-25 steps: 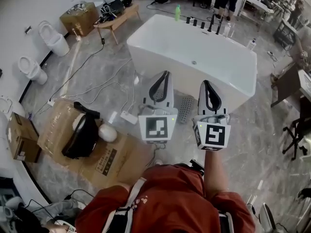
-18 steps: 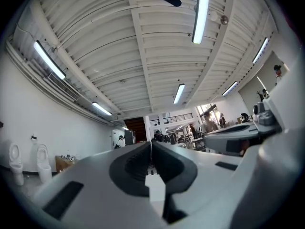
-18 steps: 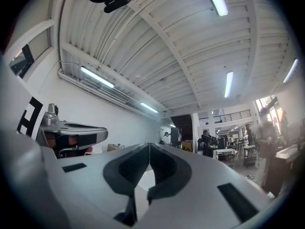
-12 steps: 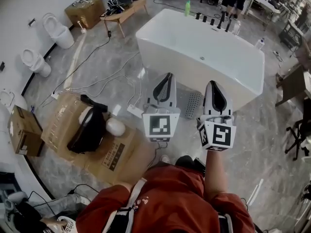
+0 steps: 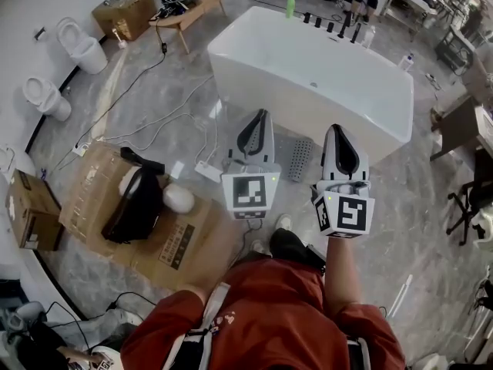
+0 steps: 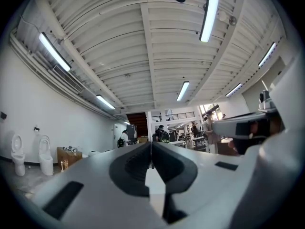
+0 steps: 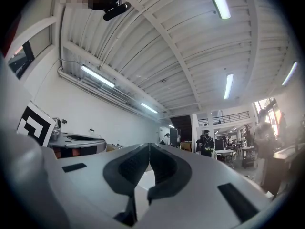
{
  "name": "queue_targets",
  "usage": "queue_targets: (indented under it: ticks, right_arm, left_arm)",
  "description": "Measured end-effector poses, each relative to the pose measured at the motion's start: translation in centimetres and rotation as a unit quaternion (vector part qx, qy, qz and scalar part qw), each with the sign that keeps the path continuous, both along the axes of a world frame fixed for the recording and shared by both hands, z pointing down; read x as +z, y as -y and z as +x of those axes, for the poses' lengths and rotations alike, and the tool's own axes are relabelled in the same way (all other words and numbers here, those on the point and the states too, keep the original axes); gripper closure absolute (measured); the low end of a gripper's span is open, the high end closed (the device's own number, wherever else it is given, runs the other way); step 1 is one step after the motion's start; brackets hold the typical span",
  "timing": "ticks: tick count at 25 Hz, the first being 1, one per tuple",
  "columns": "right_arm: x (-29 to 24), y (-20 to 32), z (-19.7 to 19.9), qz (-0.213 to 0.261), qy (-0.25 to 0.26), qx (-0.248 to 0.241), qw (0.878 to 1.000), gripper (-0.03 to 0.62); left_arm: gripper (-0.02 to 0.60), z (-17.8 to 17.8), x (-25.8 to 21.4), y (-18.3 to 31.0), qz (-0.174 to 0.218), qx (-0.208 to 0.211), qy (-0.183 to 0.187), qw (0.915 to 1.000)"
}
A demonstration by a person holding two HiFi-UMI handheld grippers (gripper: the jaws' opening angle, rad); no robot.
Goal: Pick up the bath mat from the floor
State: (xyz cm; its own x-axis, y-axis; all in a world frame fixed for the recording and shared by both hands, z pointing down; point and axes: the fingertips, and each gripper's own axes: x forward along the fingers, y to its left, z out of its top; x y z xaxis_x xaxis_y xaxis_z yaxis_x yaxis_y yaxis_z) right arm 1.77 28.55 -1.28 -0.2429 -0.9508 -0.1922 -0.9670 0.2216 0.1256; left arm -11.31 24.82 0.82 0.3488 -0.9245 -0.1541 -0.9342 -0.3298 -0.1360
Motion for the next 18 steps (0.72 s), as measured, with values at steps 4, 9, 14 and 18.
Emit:
queue_targets:
  ticks: [4,9,14,18]
  right_arm:
    - [0.2,0.8,0.2,0.000,0.001,-0.005,1.000,0.581]
    - [0.3,2.5,0.9,0.001,-0.001,-0.003,1.000,0.580]
    - [0.4,4.8,1.9,-0.001,0.003,-0.004,1.000,0.580]
    - [0.4,7.1,3.1,-0.003,0.008,0.004,1.000,0.580]
  left_arm:
    - [0.565,0.4,0.0,0.7,0.004,0.000,0.008,1.0000]
    - [0.565,0.9,0.2,2.1,0.003,-0.001,0.009,1.0000]
    - [0.565,1.6,-0.2,4.2,0.004,-0.007,0.009,0.9999]
    - [0.565,2.6,-0.4,6.5,0.003,-0.005,0.014,0.9999]
